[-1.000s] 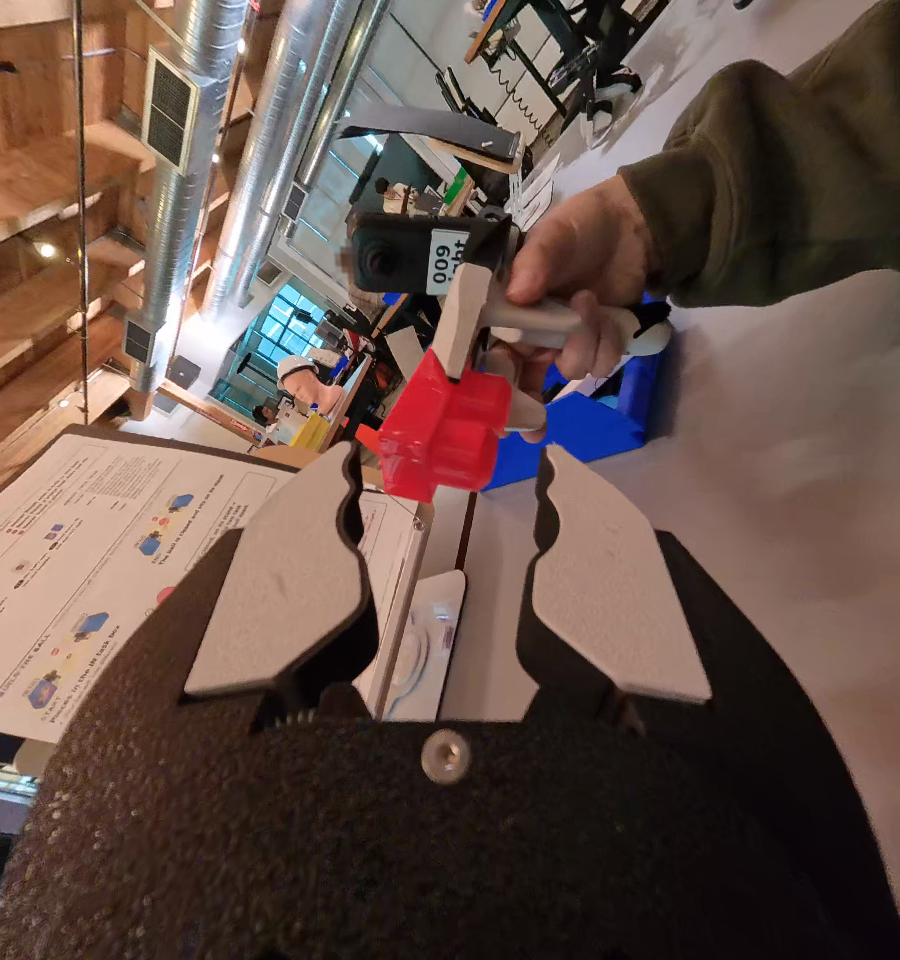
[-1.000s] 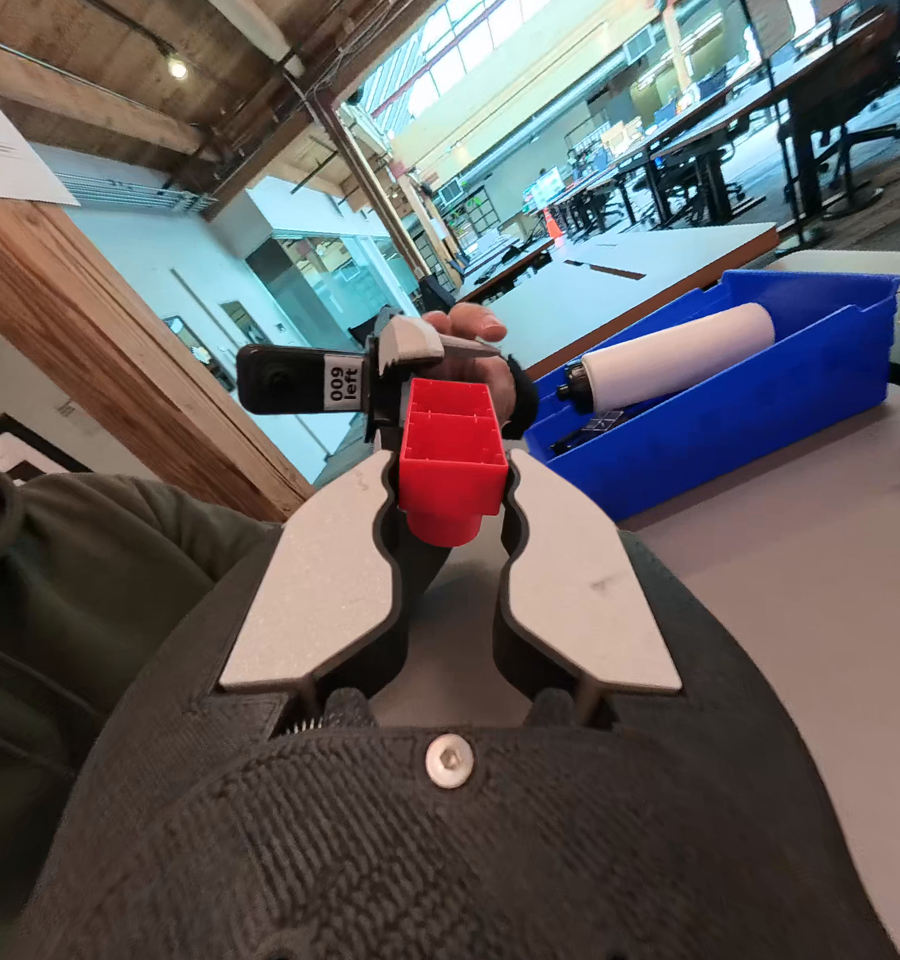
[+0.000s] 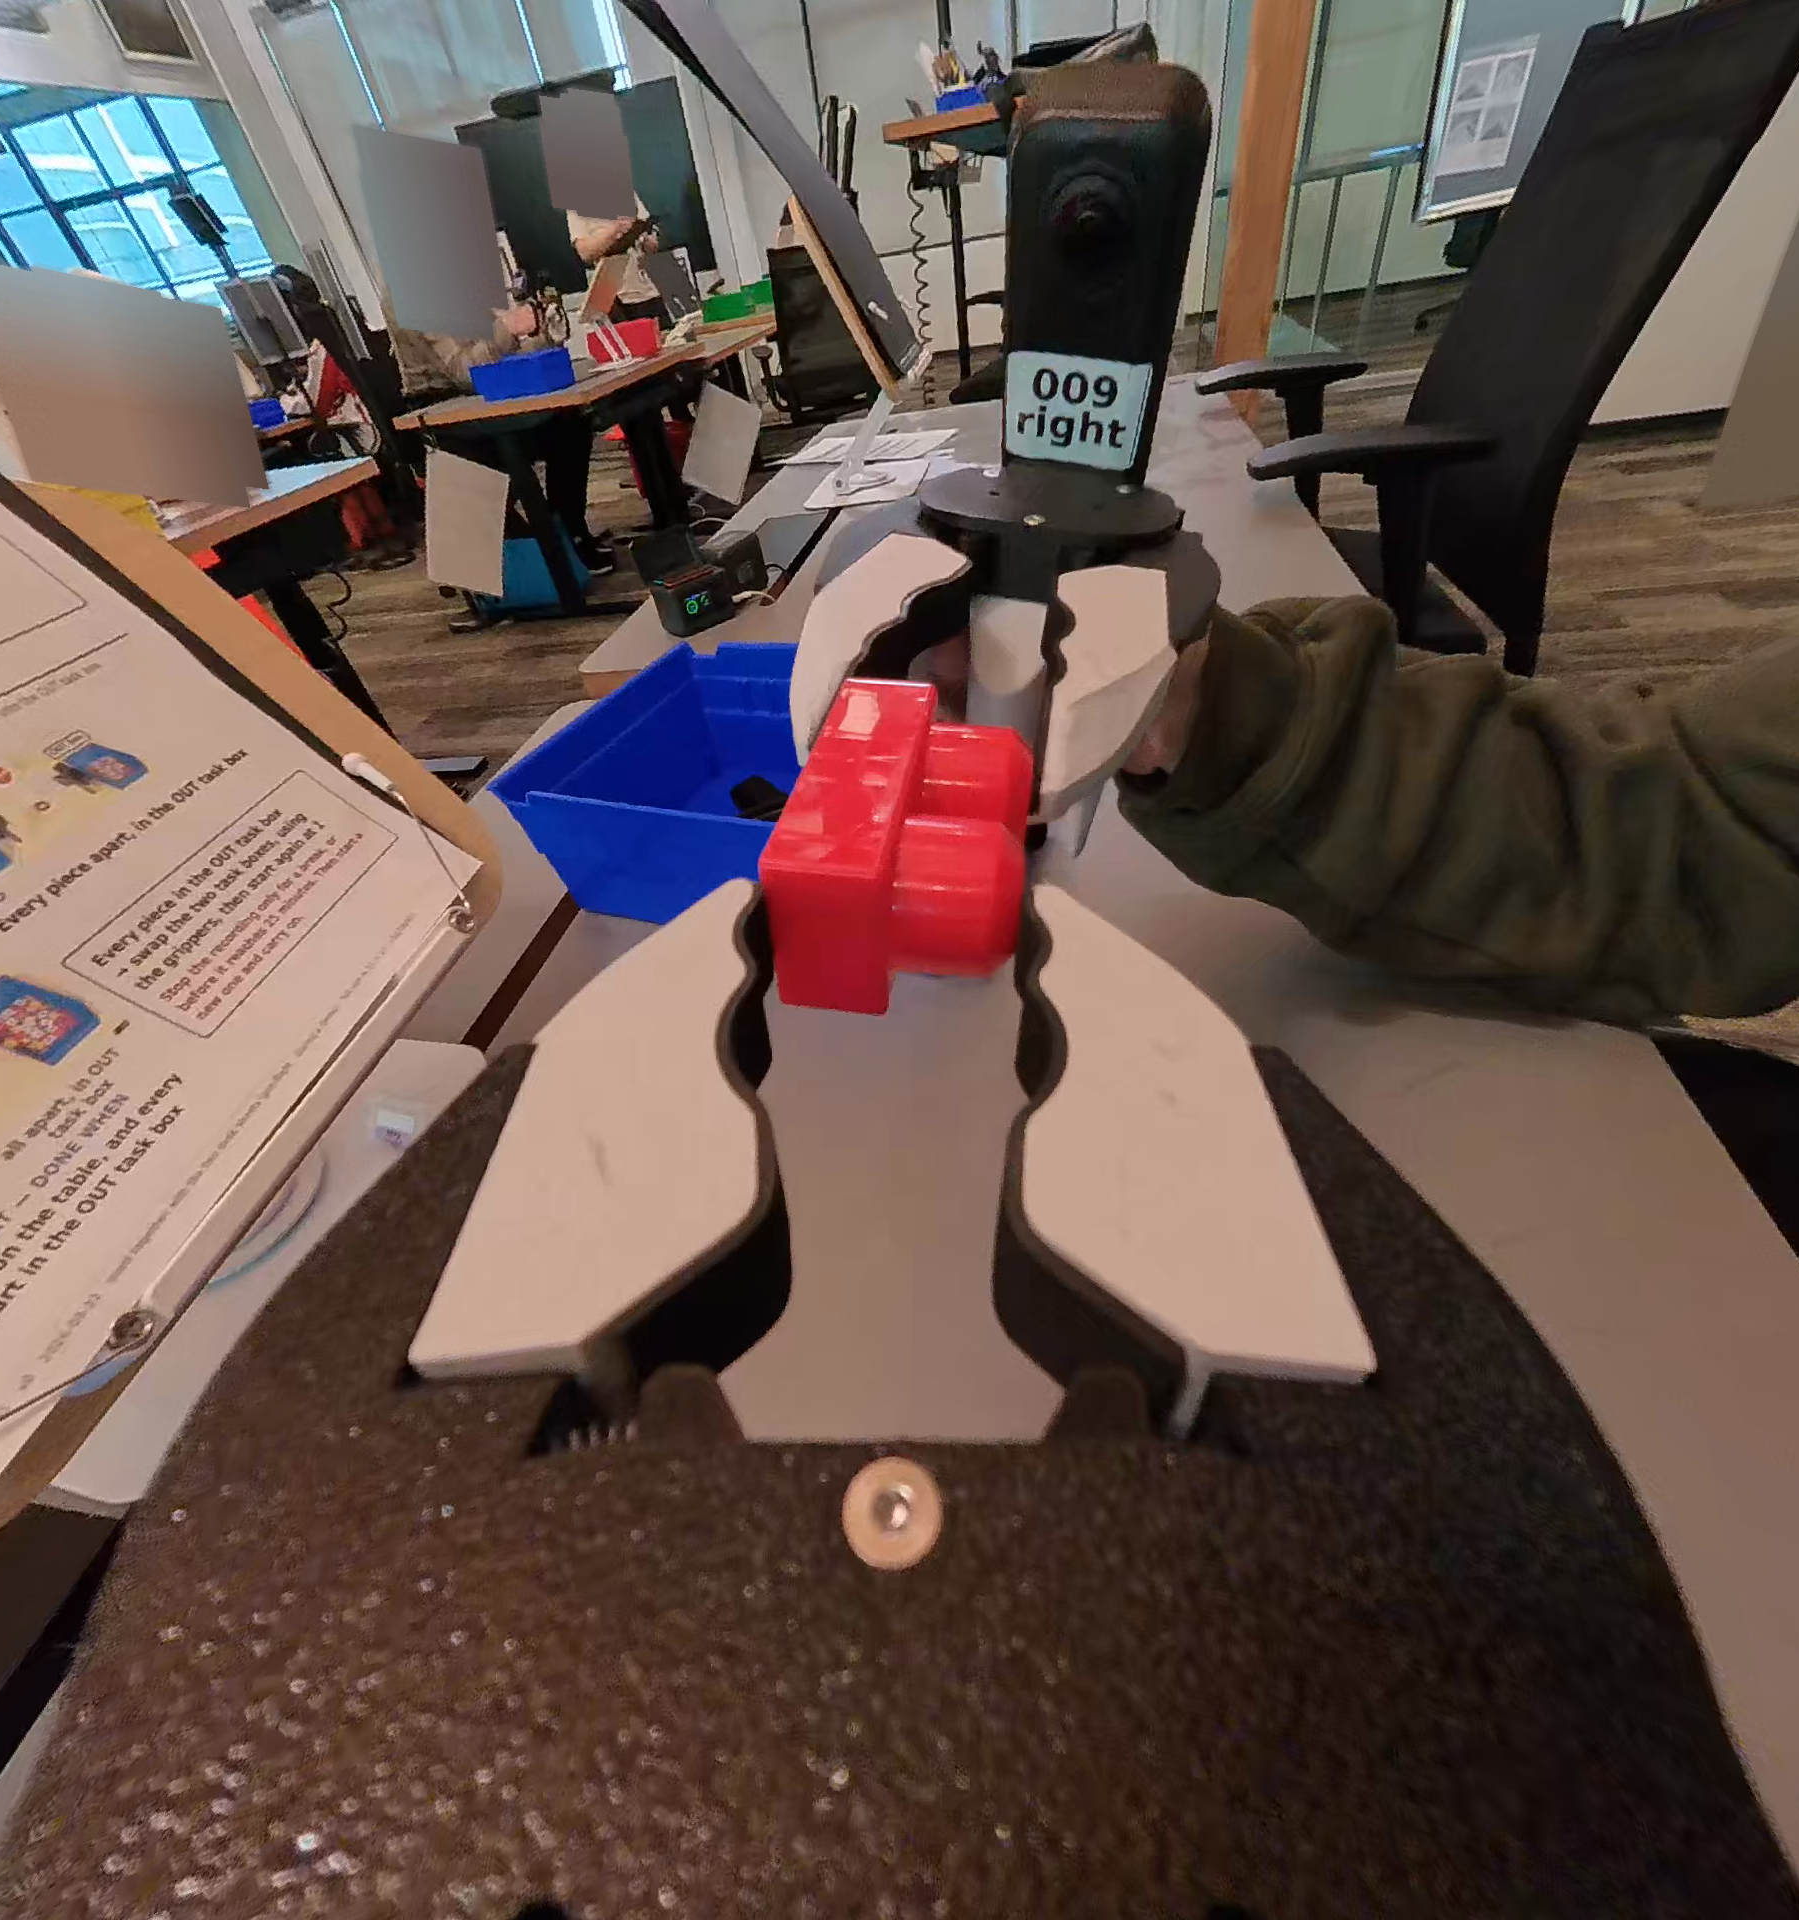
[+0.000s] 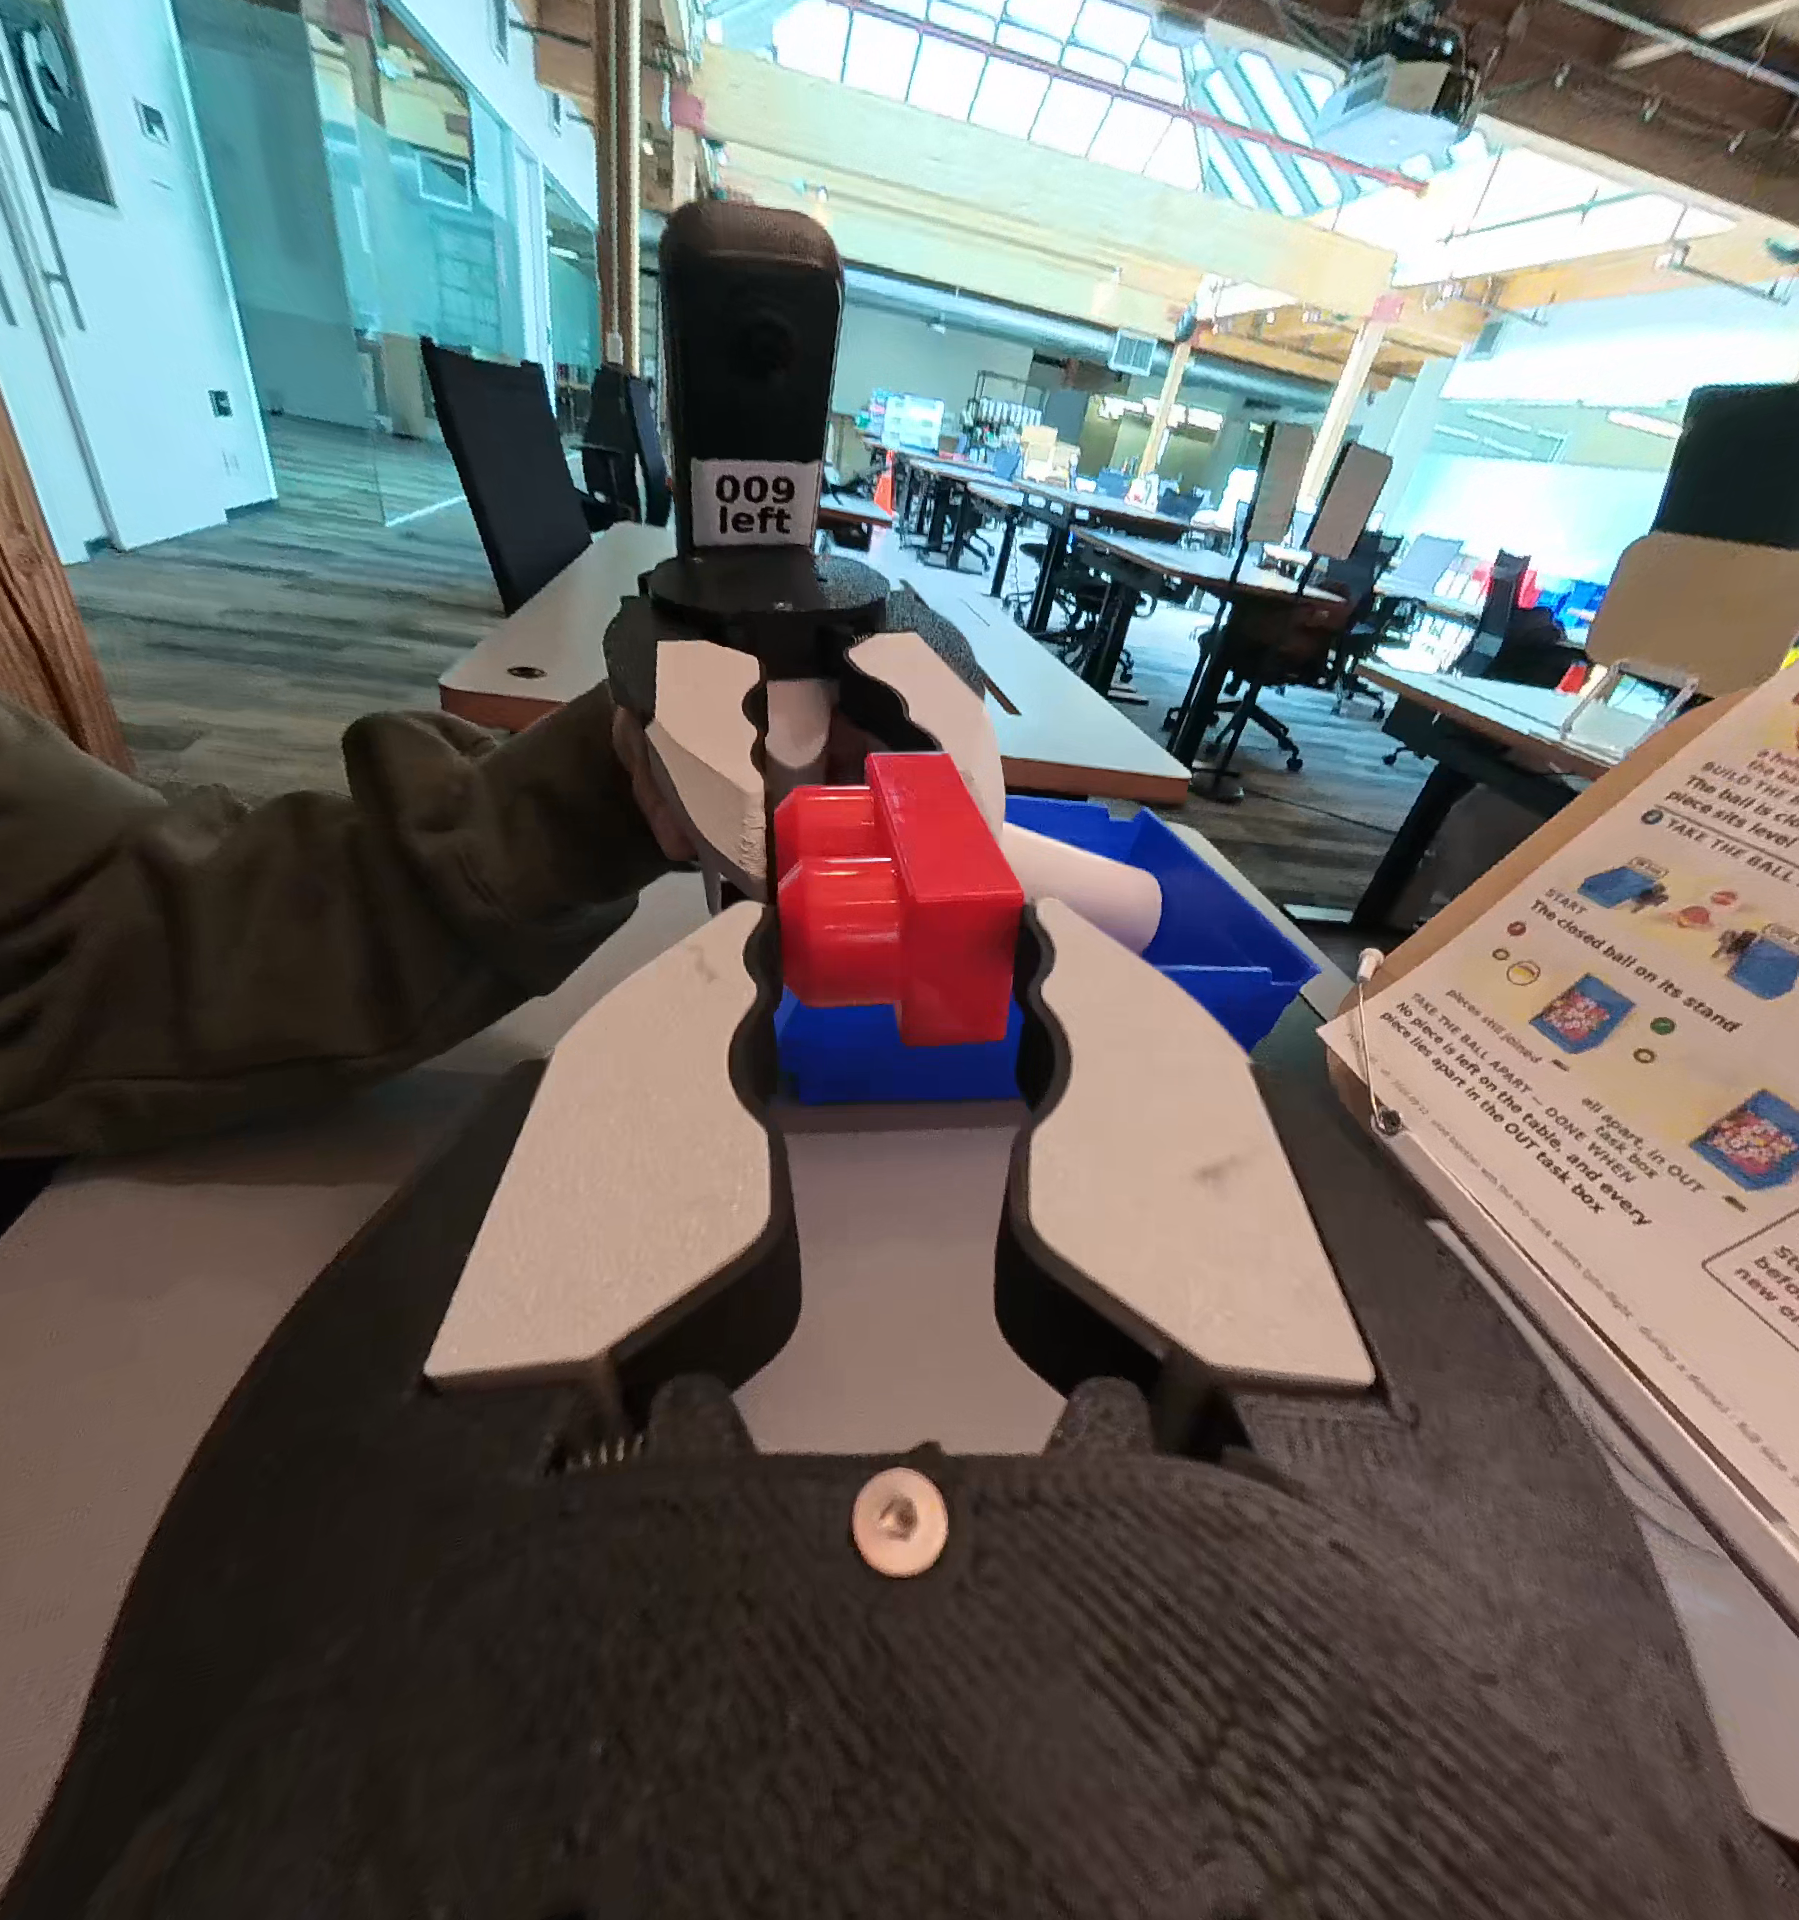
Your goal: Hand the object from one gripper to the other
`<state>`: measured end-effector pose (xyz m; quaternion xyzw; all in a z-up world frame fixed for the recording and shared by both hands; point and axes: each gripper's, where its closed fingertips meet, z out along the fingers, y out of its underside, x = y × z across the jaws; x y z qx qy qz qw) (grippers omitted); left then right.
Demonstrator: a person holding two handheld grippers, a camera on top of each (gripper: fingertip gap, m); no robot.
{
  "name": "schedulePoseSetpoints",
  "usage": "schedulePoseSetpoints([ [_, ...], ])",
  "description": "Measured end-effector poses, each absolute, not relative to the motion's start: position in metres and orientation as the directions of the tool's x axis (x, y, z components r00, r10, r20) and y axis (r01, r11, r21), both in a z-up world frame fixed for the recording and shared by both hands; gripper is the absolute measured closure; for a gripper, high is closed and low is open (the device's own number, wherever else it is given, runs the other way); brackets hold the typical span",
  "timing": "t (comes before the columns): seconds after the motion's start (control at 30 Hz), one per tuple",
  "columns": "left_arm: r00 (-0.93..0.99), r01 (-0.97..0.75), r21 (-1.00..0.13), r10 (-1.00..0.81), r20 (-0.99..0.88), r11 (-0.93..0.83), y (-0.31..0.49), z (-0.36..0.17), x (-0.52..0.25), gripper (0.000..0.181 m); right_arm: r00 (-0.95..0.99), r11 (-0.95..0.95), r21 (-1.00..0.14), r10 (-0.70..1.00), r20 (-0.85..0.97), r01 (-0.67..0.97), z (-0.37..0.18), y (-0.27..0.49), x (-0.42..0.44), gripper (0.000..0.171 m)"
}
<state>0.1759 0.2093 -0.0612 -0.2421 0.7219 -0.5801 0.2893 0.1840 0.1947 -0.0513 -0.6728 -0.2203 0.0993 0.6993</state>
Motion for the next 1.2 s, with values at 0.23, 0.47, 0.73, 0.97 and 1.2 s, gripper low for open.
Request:
schedulePoseSetpoints([
  [0.23, -0.535, -0.005, -0.991, -0.837, -0.112, 0.136, 0.237, -0.049, 0.194, 0.124, 0.87, 0.008, -0.875, 0.102, 0.483, 0.484, -0.046, 0.205, 0.215, 0.128],
  [0.47, -0.38, -0.25, -0.968, -0.916, 0.13, -0.034, 0.239, -0.06, 0.211, 0.111, 0.349, -0.329, -0.345, -0.047, 0.936, 0.879, -0.06, 0.217, 0.228, 0.128],
  [0.73, -0.278, -0.272, -0.962, -0.954, 0.112, -0.034, 0.234, -0.071, 0.226, 0.112, 0.096, -0.438, -0.079, 0.017, 0.995, 0.895, -0.072, 0.228, 0.219, 0.128],
  [0.97, -0.331, -0.233, -0.972, -0.938, 0.099, -0.02, 0.235, -0.068, 0.226, 0.115, 0.147, -0.404, -0.137, -0.005, 0.989, 0.904, -0.068, 0.228, 0.214, 0.128],
  [1.2, -0.559, -0.093, -0.993, -0.822, 0.107, -0.066, 0.228, -0.046, 0.205, 0.116, 0.734, 0.023, -0.739, 0.094, 0.672, 0.673, -0.038, 0.208, 0.176, 0.094],
])
